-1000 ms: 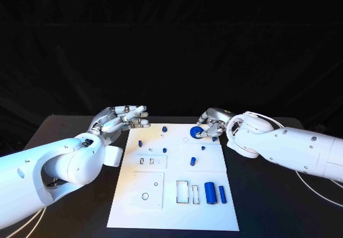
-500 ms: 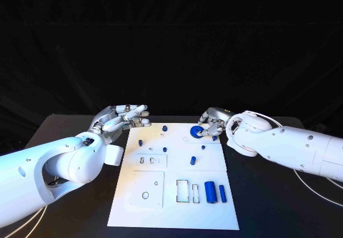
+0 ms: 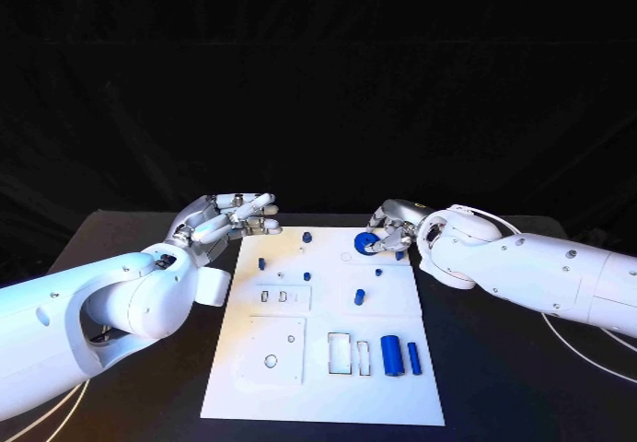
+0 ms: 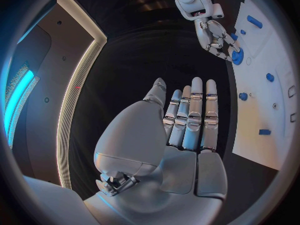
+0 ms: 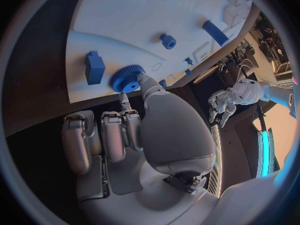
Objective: Assemble the parts on the task board
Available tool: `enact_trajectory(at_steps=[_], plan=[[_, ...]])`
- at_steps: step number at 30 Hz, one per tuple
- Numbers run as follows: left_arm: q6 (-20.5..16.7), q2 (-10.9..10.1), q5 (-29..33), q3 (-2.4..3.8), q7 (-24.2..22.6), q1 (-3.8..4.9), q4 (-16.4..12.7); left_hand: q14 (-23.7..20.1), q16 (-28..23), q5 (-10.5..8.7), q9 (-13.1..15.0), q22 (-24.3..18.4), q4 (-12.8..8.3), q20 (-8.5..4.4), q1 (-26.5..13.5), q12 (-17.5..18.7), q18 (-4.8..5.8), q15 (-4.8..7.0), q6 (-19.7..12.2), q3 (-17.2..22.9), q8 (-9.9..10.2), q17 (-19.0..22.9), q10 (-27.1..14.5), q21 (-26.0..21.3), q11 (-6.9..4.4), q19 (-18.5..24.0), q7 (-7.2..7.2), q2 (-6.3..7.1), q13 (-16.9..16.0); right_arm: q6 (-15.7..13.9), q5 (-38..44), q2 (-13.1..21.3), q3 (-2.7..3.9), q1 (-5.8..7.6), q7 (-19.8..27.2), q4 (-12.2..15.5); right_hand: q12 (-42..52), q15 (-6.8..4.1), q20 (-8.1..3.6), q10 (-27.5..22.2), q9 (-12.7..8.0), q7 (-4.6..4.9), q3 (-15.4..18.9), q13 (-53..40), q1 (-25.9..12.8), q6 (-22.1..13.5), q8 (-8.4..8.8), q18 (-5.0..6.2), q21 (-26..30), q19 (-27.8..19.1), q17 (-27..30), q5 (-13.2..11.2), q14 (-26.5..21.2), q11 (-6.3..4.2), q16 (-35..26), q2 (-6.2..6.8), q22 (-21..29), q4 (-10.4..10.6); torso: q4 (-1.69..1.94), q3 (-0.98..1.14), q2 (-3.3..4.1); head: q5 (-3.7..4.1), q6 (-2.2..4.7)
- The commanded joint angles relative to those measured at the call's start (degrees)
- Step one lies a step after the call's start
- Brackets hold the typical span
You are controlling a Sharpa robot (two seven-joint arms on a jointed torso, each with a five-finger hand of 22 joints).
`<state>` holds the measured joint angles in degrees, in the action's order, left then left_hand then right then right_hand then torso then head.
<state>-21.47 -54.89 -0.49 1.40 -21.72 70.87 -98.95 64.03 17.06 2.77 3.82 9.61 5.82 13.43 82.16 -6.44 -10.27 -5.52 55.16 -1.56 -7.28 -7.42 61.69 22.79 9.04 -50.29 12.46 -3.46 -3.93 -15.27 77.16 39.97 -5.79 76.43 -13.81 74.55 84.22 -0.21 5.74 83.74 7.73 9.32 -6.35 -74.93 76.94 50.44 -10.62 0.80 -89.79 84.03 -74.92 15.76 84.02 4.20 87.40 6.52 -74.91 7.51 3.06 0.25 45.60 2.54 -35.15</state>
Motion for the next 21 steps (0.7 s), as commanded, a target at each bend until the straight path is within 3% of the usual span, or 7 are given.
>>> enact_trajectory(at_steps=[1, 12, 21], plan=[[1.19, 0.12, -0.12, 0.03, -0.18, 0.05, -0.07, -0.02, -0.31, 0.29, 0.02, -0.05, -0.4, 0.01, 0.45, 0.31, -0.23, -0.51, 0.28, -0.05, 0.29, 0.0, -0.19, 0.06, 0.09, -0.11, 0.17, -0.12, 0.04, 1.15, 0.45, -0.1, 0.0, -0.07, -0.31, -0.06, 0.39, 0.31, 0.5, 1.47, 0.11, -0.05, -0.23, -9.19, 0.38, 0.34, -0.21, -0.8, -0.21, 5.97, -10.0, 0.03, 4.91, 0.17, 0.24, -0.15, -15.09, -0.07, 0.0, 0.0, 0.0, -0.08, -0.08], [1.2, 0.07, -0.12, 0.03, -0.07, 0.05, -0.06, -0.02, -0.31, 0.29, 0.02, -0.05, -0.4, 0.01, 0.45, 0.31, -0.23, -0.51, 0.28, -0.05, 0.29, 0.0, -0.19, 0.06, 0.09, -0.11, 0.17, -0.12, 0.04, 1.18, 1.47, -0.17, -0.02, -0.29, -0.44, -0.14, 1.02, -0.18, 0.16, 2.06, 0.91, -0.82, -1.26, -9.96, 1.03, 3.61, -2.26, -0.8, -0.21, 5.97, -10.24, 0.35, 4.94, -0.47, 0.38, -1.39, -15.09, -0.97, -0.03, 0.01, -0.02, -0.02, -0.15], [1.22, 0.08, -0.12, 0.03, 0.05, 0.05, -0.01, -0.01, -0.35, 0.29, 0.02, -0.08, -0.48, 0.01, 0.55, 0.4, -0.23, -0.5, 0.29, 0.0, 0.37, 0.0, -0.17, 0.06, 0.09, -0.1, 0.17, -0.18, 0.04, -2.27, 4.33, -0.31, -0.05, -0.57, -0.09, 0.31, 1.93, -1.45, -0.9, 3.01, 1.86, -2.49, -3.89, -11.0, 1.79, 7.57, -3.48, -0.8, -0.21, 5.97, -10.36, 0.02, 4.97, -1.94, 0.43, -3.72, -15.09, -1.69, 0.02, 0.04, 0.02, -0.02, -0.06]])
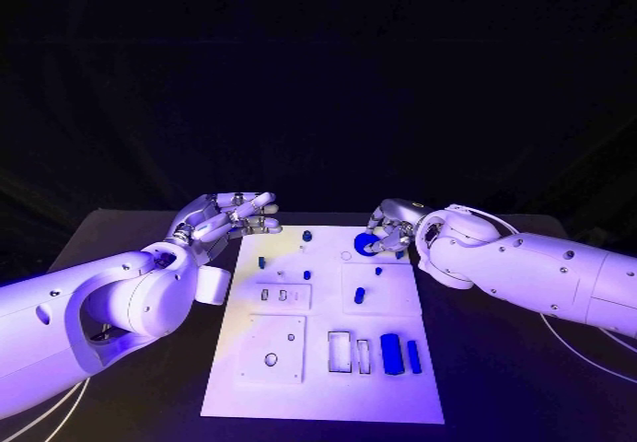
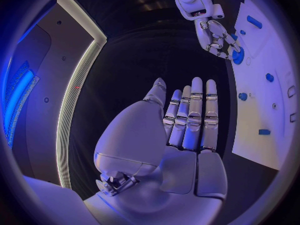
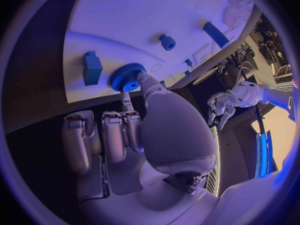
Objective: Assemble the parts on the task board
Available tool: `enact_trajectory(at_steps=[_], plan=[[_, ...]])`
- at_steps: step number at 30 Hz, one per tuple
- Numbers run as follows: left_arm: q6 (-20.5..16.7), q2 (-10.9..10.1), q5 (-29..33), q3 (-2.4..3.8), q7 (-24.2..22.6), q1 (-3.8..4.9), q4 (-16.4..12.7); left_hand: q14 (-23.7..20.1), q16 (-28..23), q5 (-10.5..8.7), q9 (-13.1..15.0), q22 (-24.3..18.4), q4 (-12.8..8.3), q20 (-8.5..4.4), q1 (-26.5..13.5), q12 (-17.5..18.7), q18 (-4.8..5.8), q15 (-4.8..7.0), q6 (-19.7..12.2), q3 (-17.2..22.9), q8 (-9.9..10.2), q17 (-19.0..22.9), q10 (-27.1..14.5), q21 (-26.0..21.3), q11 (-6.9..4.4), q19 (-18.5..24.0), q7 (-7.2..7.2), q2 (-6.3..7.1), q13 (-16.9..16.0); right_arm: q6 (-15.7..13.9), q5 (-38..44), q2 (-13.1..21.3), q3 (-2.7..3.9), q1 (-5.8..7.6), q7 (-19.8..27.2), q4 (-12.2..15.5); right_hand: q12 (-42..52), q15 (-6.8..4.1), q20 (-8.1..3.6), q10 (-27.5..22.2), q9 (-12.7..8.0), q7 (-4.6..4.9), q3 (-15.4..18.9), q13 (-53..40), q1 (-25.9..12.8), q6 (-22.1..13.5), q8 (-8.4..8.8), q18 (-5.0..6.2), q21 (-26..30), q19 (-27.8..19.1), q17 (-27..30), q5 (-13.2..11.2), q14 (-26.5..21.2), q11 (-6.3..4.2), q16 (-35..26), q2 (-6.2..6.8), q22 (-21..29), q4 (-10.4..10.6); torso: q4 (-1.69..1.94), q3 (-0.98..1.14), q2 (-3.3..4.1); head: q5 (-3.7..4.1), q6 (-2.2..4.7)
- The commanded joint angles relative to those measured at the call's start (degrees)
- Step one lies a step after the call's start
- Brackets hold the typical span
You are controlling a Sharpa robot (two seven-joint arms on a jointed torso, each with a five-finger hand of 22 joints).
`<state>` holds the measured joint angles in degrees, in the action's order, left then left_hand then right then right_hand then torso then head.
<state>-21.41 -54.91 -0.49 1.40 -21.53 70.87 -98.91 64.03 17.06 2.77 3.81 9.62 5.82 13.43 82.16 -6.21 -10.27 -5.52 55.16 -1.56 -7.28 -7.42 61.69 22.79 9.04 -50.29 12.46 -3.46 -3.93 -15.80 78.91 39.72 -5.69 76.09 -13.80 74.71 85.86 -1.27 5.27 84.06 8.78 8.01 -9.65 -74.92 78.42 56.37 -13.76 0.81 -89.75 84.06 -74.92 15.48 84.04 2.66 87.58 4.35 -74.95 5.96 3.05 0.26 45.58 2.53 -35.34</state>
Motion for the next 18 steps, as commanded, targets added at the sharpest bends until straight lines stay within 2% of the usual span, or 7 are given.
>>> enact_trajectory(at_steps=[1, 5, 11, 18], plan=[[1.17, 0.09, -0.12, 0.03, -0.12, 0.05, -0.03, -0.01, -0.35, 0.29, 0.02, -0.09, -0.48, 0.02, 0.55, 0.17, -0.24, -0.5, 0.29, 0.0, 0.37, 0.0, -0.17, 0.06, 0.09, -0.1, 0.17, -0.18, 0.04, -2.64, 2.78, -0.04, -0.15, -0.25, 0.1, 0.29, 0.42, -0.53, -0.58, 2.83, 0.87, -1.32, -1.01, -11.16, 0.45, 1.89, -0.31, -0.81, -0.25, 5.94, -10.46, 0.64, 4.96, -0.55, 0.29, -1.71, -15.05, -0.33, 0.02, 0.04, 0.04, 0.0, 0.16], [1.2, 0.1, -0.12, 0.03, -0.06, 0.05, 0.0, -0.01, -0.35, 0.29, 0.02, -0.09, -0.48, 0.02, 0.55, 0.17, -0.24, -0.5, 0.29, 0.0, 0.37, 0.0, -0.17, 0.06, 0.09, -0.1, 0.17, -0.18, 0.04, -5.04, 3.1, 0.09, -0.13, -0.27, 0.81, 1.18, 0.69, -0.76, -0.89, 3.11, 0.99, -1.5, -1.85, -11.49, 0.42, 2.3, -0.06, -0.81, -0.25, 5.94, -10.5, 1.79, 4.98, -0.76, 0.31, -1.74, -15.05, -0.7, 0.04, 0.05, 0.04, -0.05, 0.24], [1.22, 0.12, -0.12, 0.03, -0.02, 0.05, 0.15, -0.01, -0.35, 0.29, 0.02, -0.09, -0.48, 0.02, 0.55, 0.17, -0.24, -0.5, 0.29, 0.0, 0.37, 0.0, -0.17, 0.06, 0.09, -0.1, 0.17, -0.18, 0.04, -8.08, 5.57, 0.37, 0.01, -0.03, 1.57, 4.56, 0.86, -0.88, -1.05, 3.29, 1.12, -1.63, -2.48, -11.7, 0.11, 2.71, 0.18, -0.81, -0.25, 5.94, -10.52, 2.79, 4.99, -0.89, 0.31, -1.47, -15.05, -0.98, 0.02, 0.04, -0.03, -0.13, 0.23], [1.27, 0.21, -0.12, 0.03, 0.02, 0.05, 0.24, -0.01, -0.35, 0.29, 0.02, -0.09, -0.48, 0.02, 0.55, 0.17, -0.24, -0.5, 0.29, 0.0, 0.37, 0.0, -0.17, 0.06, 0.09, -0.1, 0.17, -0.18, 0.04, -10.73, 10.48, -1.56, 0.09, 0.2, 1.24, 6.38, 0.96, -1.01, -1.18, 3.41, 1.26, -1.75, -3.08, -11.83, -0.09, 3.11, 0.43, -0.81, -0.25, 5.94, -10.59, 3.61, 5.0, -1.02, 0.34, -1.05, -15.05, -1.36, 0.08, 0.04, 0.05, -0.15, 0.47]])
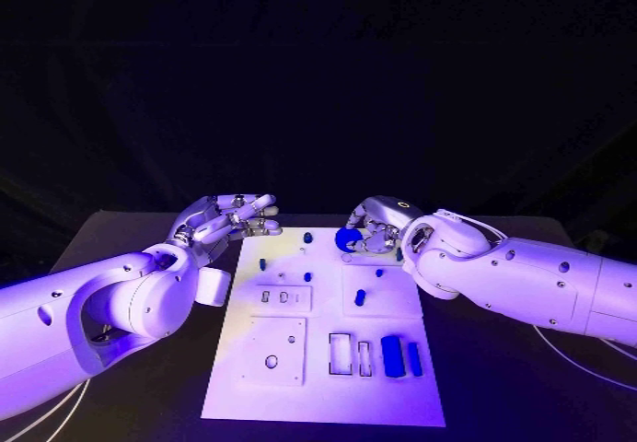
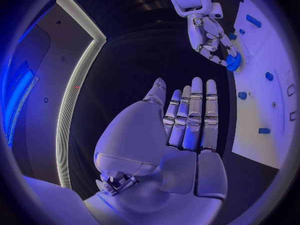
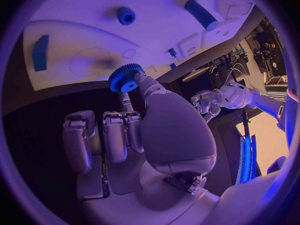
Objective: Assemble the parts on the task board
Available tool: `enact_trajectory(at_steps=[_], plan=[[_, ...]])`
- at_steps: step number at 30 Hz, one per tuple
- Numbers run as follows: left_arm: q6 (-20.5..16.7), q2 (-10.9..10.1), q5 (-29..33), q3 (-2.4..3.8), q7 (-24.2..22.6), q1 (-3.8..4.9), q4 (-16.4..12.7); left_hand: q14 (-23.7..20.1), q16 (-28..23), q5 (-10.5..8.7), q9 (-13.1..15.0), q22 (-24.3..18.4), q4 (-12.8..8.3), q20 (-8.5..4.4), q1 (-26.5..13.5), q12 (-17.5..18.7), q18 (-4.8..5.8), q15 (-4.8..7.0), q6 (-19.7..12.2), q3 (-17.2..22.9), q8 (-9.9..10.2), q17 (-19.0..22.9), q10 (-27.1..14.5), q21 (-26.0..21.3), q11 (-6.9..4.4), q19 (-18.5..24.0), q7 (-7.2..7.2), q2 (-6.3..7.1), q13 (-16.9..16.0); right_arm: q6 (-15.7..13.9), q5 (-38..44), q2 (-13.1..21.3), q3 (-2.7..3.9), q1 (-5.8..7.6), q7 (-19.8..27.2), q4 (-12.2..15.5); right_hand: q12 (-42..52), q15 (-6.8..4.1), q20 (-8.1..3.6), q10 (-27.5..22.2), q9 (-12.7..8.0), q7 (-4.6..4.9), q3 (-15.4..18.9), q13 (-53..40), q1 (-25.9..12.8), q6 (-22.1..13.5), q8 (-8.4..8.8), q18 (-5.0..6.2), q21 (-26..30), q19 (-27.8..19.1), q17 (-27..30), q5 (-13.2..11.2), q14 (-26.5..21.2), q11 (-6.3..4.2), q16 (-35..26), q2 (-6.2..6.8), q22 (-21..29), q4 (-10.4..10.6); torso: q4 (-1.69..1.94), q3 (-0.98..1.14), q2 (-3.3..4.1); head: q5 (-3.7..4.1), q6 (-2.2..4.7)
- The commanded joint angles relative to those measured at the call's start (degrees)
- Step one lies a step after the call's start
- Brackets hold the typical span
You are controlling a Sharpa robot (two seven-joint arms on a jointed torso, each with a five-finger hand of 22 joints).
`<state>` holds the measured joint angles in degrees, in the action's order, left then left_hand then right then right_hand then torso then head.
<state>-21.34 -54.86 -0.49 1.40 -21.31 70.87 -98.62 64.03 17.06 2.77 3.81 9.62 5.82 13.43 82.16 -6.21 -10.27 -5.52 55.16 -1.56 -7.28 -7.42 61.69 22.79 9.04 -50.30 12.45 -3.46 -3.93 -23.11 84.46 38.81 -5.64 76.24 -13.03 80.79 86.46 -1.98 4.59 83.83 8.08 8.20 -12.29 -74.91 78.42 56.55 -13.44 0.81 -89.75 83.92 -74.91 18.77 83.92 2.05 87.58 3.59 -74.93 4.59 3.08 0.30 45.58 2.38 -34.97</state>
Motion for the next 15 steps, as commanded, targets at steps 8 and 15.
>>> enact_trajectory(at_steps=[8, 15], plan=[[1.23, 0.35, -0.12, 0.03, -0.19, 0.06, -0.03, -0.01, -0.35, 0.29, 0.02, -0.09, -0.48, 0.01, 0.55, 0.17, -0.24, -0.5, 0.29, 0.0, 0.37, 0.01, -0.17, 0.06, 0.09, -0.1, 0.17, -0.18, 0.04, -4.51, 7.7, -5.12, -0.04, -0.18, -0.73, -1.13, 0.2, -0.32, -0.53, 3.51, 1.96, -1.91, -0.56, -11.69, -0.19, 2.9, 0.26, -0.81, -0.25, 6.08, -10.46, 0.39, 5.1, -0.4, 0.28, -0.15, -15.07, -0.06, -0.01, 0.01, 0.09, -0.95, -0.02], [1.3, 0.44, -0.12, 0.03, -0.21, 0.06, -0.06, -0.01, -0.35, 0.29, 0.02, -0.09, -0.48, 0.01, 0.55, 0.17, -0.24, -0.5, 0.29, 0.0, 0.37, 0.01, -0.17, 0.06, 0.09, -0.1, 0.17, -0.18, 0.04, -3.59, 8.44, -8.95, -0.28, -1.07, -1.3, -3.28, 0.13, -0.31, -0.54, 3.46, 1.96, -1.86, -0.65, -11.63, -0.42, 2.88, 0.41, -0.81, -0.25, 6.08, -10.4, 0.29, 5.08, -0.37, 0.25, -0.04, -15.07, -0.05, 0.05, 0.02, 0.12, -1.06, -0.45]])
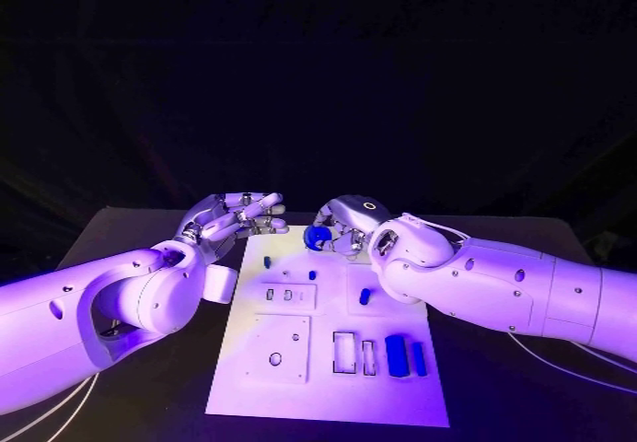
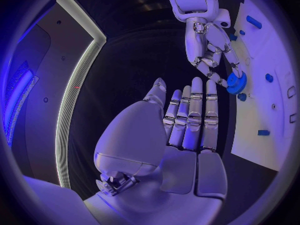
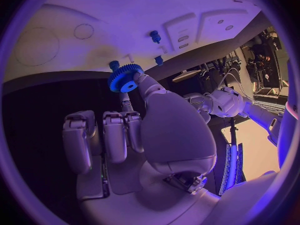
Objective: Assemble the parts on the task board
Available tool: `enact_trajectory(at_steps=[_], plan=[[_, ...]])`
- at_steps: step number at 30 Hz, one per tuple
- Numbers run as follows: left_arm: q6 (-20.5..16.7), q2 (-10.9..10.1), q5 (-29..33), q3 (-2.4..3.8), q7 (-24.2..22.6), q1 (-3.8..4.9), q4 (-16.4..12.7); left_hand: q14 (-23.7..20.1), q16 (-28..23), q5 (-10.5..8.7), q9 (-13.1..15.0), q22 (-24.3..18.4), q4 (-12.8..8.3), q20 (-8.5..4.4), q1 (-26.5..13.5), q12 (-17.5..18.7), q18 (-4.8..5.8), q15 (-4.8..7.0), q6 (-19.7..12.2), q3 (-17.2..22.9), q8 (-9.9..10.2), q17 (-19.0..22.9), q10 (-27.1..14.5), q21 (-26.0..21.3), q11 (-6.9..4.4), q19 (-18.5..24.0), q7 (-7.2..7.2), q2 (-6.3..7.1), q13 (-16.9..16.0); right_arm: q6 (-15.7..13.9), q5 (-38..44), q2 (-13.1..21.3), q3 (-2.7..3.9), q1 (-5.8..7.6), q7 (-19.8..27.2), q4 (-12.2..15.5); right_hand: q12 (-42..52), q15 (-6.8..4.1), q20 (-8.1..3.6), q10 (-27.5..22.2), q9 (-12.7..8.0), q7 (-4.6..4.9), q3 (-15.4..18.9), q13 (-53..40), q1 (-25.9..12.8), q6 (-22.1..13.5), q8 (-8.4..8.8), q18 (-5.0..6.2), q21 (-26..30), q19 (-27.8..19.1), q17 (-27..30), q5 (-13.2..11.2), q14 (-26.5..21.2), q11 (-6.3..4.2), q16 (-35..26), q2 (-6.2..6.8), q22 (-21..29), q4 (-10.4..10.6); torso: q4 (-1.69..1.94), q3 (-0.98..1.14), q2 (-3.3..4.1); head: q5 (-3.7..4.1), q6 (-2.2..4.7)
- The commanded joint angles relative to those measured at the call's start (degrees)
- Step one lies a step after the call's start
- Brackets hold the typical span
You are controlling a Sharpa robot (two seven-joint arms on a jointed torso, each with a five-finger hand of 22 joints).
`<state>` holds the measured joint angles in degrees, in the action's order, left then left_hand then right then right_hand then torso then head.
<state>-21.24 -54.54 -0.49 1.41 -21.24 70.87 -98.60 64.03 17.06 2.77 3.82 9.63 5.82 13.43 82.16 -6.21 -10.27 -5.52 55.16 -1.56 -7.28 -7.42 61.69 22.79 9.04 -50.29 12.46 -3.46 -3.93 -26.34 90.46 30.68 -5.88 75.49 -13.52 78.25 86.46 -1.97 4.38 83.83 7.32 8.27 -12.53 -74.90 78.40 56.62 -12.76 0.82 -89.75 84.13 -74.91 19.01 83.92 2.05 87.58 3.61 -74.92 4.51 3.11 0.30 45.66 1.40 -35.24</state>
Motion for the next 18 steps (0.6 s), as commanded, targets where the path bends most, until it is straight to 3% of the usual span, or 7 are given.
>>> enact_trajectory(at_steps=[1, 9, 18], plan=[[1.19, 0.13, -0.12, 0.03, -0.3, 0.05, -0.08, -0.01, -0.35, 0.29, 0.02, -0.1, -0.48, 0.01, 0.55, 0.17, -0.24, -0.5, 0.29, 0.0, 0.37, 0.0, -0.17, 0.07, 0.09, -0.1, 0.17, -0.18, 0.04, -0.21, 2.52, -1.28, -0.07, -0.49, -0.86, -1.13, 0.12, -0.31, -0.34, 3.45, 2.72, -1.92, -0.41, -11.62, -0.44, 2.81, -0.25, -0.82, -0.25, 5.87, -10.39, 0.04, 5.08, -0.37, 0.25, -0.05, -15.08, 0.04, 0.04, 0.01, 0.04, -0.04, -0.19], [1.21, 0.24, -0.12, 0.03, -0.32, 0.05, -0.08, -0.01, -0.35, 0.29, 0.02, -0.1, -0.48, 0.01, 0.55, 0.17, -0.24, -0.5, 0.29, 0.0, 0.37, 0.0, -0.17, 0.07, 0.09, -0.1, 0.17, -0.18, 0.04, 0.34, 2.79, -3.81, -0.2, -1.83, -0.99, -3.99, -0.01, -0.3, -0.34, 3.36, 2.71, -1.9, -0.5, -11.5, -0.58, 2.77, -0.11, -0.82, -0.25, 5.87, -10.36, -0.02, 5.08, -0.35, 0.23, 0.04, -15.08, 0.03, 0.01, 0.03, 0.02, -0.31, -0.34], [1.26, 0.29, -0.12, 0.03, -0.3, 0.06, -0.11, -0.01, -0.35, 0.29, 0.02, -0.1, -0.48, 0.01, 0.55, 0.17, -0.24, -0.5, 0.29, 0.0, 0.37, 0.0, -0.17, 0.07, 0.09, -0.1, 0.17, -0.18, 0.04, 0.51, 2.78, -4.88, -0.22, -2.47, -2.05, -5.0, -0.18, -0.25, -0.32, 3.24, 2.68, -1.8, -0.67, -11.36, -0.92, 2.62, 0.27, -0.82, -0.25, 5.87, -10.31, -0.05, 5.06, -0.27, 0.2, 0.42, -15.08, -0.04, -0.01, 0.02, 0.03, -0.58, -0.31]])
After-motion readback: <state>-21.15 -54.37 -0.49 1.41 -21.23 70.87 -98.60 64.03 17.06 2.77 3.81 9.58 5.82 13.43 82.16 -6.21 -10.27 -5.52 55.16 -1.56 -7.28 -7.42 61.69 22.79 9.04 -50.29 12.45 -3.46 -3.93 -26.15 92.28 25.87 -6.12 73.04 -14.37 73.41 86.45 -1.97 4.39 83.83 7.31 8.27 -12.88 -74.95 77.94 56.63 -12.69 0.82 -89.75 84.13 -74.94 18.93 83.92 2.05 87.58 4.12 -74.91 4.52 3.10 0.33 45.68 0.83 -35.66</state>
